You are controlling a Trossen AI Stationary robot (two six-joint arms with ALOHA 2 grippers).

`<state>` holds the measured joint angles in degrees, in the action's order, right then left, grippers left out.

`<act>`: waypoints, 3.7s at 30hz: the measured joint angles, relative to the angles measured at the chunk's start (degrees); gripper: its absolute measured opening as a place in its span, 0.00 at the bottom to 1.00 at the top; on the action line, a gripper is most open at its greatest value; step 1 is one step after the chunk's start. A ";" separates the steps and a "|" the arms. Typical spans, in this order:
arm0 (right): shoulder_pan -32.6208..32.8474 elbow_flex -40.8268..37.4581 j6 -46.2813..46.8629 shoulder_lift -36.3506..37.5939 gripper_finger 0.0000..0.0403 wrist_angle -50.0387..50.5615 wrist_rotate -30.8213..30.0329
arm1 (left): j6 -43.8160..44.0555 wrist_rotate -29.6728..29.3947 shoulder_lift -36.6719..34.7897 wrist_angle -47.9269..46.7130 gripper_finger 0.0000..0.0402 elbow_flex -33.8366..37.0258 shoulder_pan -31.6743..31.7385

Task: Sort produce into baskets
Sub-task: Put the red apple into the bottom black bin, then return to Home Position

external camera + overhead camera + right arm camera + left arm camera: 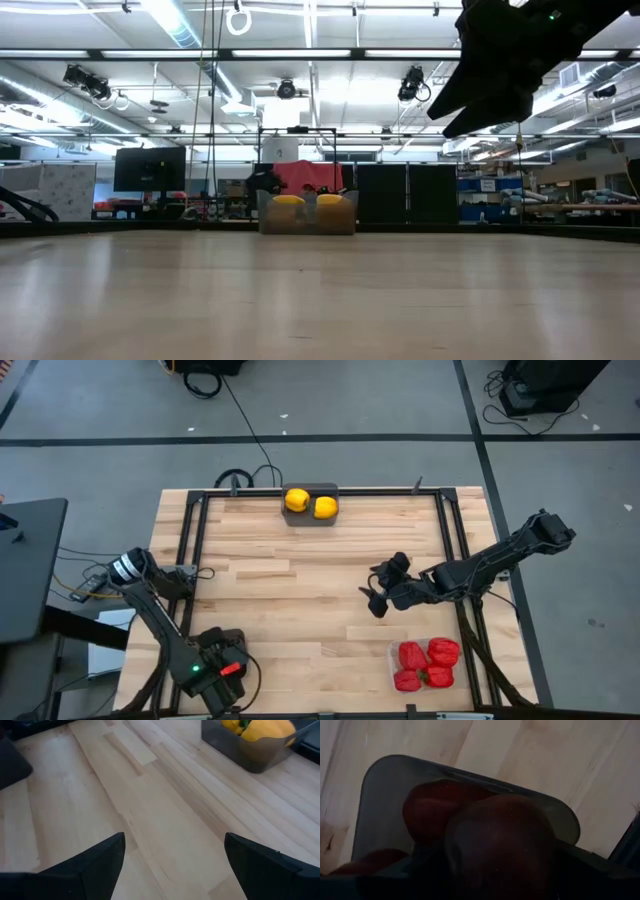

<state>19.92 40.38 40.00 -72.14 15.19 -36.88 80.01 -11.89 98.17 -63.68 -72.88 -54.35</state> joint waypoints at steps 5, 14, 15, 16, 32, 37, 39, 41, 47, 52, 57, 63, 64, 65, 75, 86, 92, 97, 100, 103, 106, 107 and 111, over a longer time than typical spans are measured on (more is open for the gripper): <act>0.04 0.00 -1.33 0.00 0.87 -2.48 1.60 | 0.74 0.01 -0.05 -3.65 0.84 -2.61 0.57; 0.24 0.00 -2.84 0.00 0.87 -5.04 2.05 | 2.56 -8.77 -0.15 -16.63 0.89 -12.84 0.22; 0.29 0.00 -2.94 0.00 0.87 -5.11 2.05 | 2.48 -10.23 -0.15 -17.43 0.89 -14.08 0.23; 0.35 0.00 -2.94 0.00 0.87 -5.13 2.05 | 2.20 -11.78 -0.15 -18.43 0.90 -15.09 0.29; 4.08 -0.02 -19.88 5.23 0.53 -21.10 11.35 | -18.24 -33.30 -0.31 -7.68 0.68 -16.09 10.29; 5.63 -0.02 -22.55 7.25 0.20 -21.09 11.77 | -28.71 -34.09 -0.59 -2.60 0.56 -16.05 16.75; 6.78 -0.02 -24.53 8.32 0.07 -21.13 11.08 | -31.32 -35.56 -1.08 -0.26 0.51 -16.04 19.32; 8.20 -0.02 -26.27 9.27 0.03 -21.60 9.27 | -35.56 -36.28 -1.82 1.70 0.46 -16.04 21.59; 12.80 -2.55 -30.85 11.49 0.02 -27.31 4.77 | -45.58 -37.53 -3.81 8.50 0.37 -15.40 25.62; 13.86 -10.82 -31.19 12.36 0.02 -40.91 6.37 | -54.30 -37.01 -8.69 29.85 0.34 -2.95 28.57; 13.36 -16.95 -30.51 13.48 0.01 -47.60 11.39 | -62.91 -23.44 -13.31 58.95 0.33 13.97 33.32; 12.01 -19.61 -29.67 21.25 0.01 -44.71 12.86 | -63.46 -19.72 -21.96 71.74 0.33 27.38 38.15; 11.71 -19.57 -29.67 23.08 0.01 -42.69 12.64 | -64.09 -19.70 -24.56 72.50 0.33 29.52 38.56; 11.38 -19.54 -29.65 25.27 0.01 -39.78 12.58 | -64.77 -19.71 -27.00 73.49 0.33 31.26 39.02; 7.42 -21.03 -33.65 37.83 0.02 -26.19 12.03 | -70.78 -18.54 -47.00 91.88 0.33 52.53 40.81; 3.89 -27.62 -26.81 46.21 0.02 -26.22 14.05 | -71.78 -15.75 -55.12 113.51 0.33 70.54 40.37; 2.64 -31.02 -27.70 53.15 0.03 -25.98 15.52 | -72.58 -13.54 -56.15 116.33 0.33 72.39 40.31; 1.45 -33.74 -26.52 57.32 0.03 -23.02 15.65 | -73.72 -13.52 -56.47 115.53 0.33 72.41 40.31; -0.15 -34.01 -27.11 59.18 0.03 -22.46 15.76 | -74.13 -13.43 -56.62 114.98 0.33 72.41 40.31; -2.61 -34.59 -27.62 60.49 0.02 -22.12 17.44 | -75.05 -13.41 -56.65 114.86 0.33 72.41 40.31; -5.58 -35.19 -27.61 61.44 0.02 -22.00 20.98 | -76.82 -13.45 -56.63 114.18 0.33 72.41 40.38; -6.64 -35.49 -27.35 61.68 0.02 -22.00 22.00 | -77.02 -13.52 -56.63 113.81 0.33 72.41 40.40; -10.44 -36.51 -26.46 62.21 0.02 -21.71 25.50 | -77.01 -14.41 -56.63 112.97 0.33 72.41 40.42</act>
<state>9.48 3.87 13.54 -9.93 -6.52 -11.38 3.00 -26.30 41.54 49.29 -0.47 -13.93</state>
